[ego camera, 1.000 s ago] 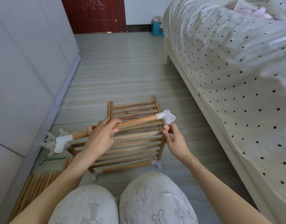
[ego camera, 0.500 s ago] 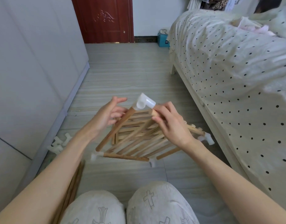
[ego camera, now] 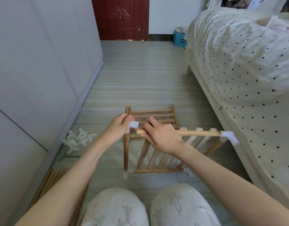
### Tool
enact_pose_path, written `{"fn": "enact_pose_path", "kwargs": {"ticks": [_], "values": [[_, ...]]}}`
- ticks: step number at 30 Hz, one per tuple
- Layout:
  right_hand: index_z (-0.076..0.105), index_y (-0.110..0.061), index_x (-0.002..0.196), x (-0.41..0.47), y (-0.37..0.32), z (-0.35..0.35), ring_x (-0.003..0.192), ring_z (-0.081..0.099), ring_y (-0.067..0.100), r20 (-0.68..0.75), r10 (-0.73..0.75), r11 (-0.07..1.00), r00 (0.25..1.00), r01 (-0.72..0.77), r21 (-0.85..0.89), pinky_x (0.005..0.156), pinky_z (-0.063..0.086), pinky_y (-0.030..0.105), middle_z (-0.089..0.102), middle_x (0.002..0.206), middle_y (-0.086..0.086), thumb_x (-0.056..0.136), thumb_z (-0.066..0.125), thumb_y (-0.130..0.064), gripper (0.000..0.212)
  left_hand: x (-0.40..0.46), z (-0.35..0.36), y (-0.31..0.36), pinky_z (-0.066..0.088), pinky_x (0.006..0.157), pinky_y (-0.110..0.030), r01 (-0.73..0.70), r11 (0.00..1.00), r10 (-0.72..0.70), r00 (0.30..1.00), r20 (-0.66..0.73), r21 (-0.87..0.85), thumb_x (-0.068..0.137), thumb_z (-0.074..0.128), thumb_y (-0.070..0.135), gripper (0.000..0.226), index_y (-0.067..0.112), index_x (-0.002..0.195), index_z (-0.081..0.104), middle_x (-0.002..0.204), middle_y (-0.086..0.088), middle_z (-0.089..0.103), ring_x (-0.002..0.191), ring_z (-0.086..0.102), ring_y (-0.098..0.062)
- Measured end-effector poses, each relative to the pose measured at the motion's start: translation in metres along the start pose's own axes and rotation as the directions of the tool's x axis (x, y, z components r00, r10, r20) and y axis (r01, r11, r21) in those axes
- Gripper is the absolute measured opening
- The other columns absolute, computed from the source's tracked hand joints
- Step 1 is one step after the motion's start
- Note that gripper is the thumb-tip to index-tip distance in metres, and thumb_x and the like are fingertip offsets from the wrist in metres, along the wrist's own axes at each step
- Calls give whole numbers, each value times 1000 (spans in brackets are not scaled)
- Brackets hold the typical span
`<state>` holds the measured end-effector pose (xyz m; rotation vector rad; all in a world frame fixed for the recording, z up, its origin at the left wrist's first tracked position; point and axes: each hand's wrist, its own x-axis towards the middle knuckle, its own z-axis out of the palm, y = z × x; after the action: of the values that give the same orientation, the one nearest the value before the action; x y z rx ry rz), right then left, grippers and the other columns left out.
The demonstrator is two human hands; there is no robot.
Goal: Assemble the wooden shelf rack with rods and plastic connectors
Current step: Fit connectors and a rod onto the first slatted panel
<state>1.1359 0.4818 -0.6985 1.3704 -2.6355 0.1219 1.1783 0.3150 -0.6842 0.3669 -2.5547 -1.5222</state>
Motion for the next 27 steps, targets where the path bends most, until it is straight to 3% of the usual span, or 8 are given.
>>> {"fn": "enact_pose_path", "kwargs": {"ticks": [3, 6, 10, 14, 18, 22, 27], "values": [[46, -12, 121, 16, -8, 16, 80, 56, 25, 109, -34, 994, 993, 45, -96, 54, 33, 33, 43, 120, 5, 100, 26, -45, 44, 2, 5, -34, 37, 62, -18, 81, 996, -79, 995, -62, 28, 101, 34, 16, 24, 13, 88, 54, 84, -6, 58, 73, 50, -15], [46, -11, 122, 29, -16, 31, 81, 56, 26, 157, -39, 993, 987, 56, -105, 54, 34, 33, 43, 120, 5, 100, 26, -46, 46, 6, 9, -61, 33, 63, -22, 138, 990, -138, 980, -145, -11, 101, 32, 17, 25, 12, 93, 55, 92, -9, 59, 84, 50, -19], [50, -10, 119, 39, -12, 37, 88, 57, 26, 148, -67, 994, 987, 78, -70, 56, 33, 32, 46, 118, 6, 99, 31, -46, 46, 15, 7, -72, 36, 59, -14, 118, 992, -123, 978, -170, -42, 100, 31, 16, 25, 13, 90, 54, 83, -2, 56, 79, 49, -15], [50, -13, 118, 38, 2, 34, 92, 57, 26, 208, -201, 979, 957, 205, 2, 68, 38, 34, 51, 114, 5, 97, 34, -46, 42, 10, 5, -81, 33, 54, -3, 98, 995, -100, 985, -139, -24, 100, 32, 15, 26, 20, 81, 49, 75, 8, 51, 70, 46, -2], [44, -14, 115, 32, 0, 40, 81, 59, 26, 205, -221, 966, 953, 243, -88, 58, 40, 33, 59, 108, 2, 99, 21, -47, 43, 2, 4, -82, 33, 56, -6, 88, 995, -93, 988, -122, -46, 101, 30, 16, 29, 26, 76, 42, 76, 10, 51, 68, 46, 0], [43, -14, 116, 30, 2, 44, 79, 61, 29, 175, -155, 978, 972, 176, -111, 56, 37, 32, 61, 106, 3, 99, 20, -48, 45, -10, -1, -85, 40, 74, -29, 96, 995, -98, 995, -33, -39, 102, 25, 21, 27, 26, 79, 38, 76, 6, 55, 81, 55, -19], [49, -13, 116, 26, -3, 44, 76, 60, 32, 127, -122, 990, 984, 130, -58, 53, 34, 31, 60, 106, 3, 98, 25, -48, 46, -22, 2, -88, 41, 78, -33, 93, 996, -93, 996, -1, 0, 101, 22, 30, 25, 28, 80, 35, 86, 0, 56, 85, 55, -16]]}}
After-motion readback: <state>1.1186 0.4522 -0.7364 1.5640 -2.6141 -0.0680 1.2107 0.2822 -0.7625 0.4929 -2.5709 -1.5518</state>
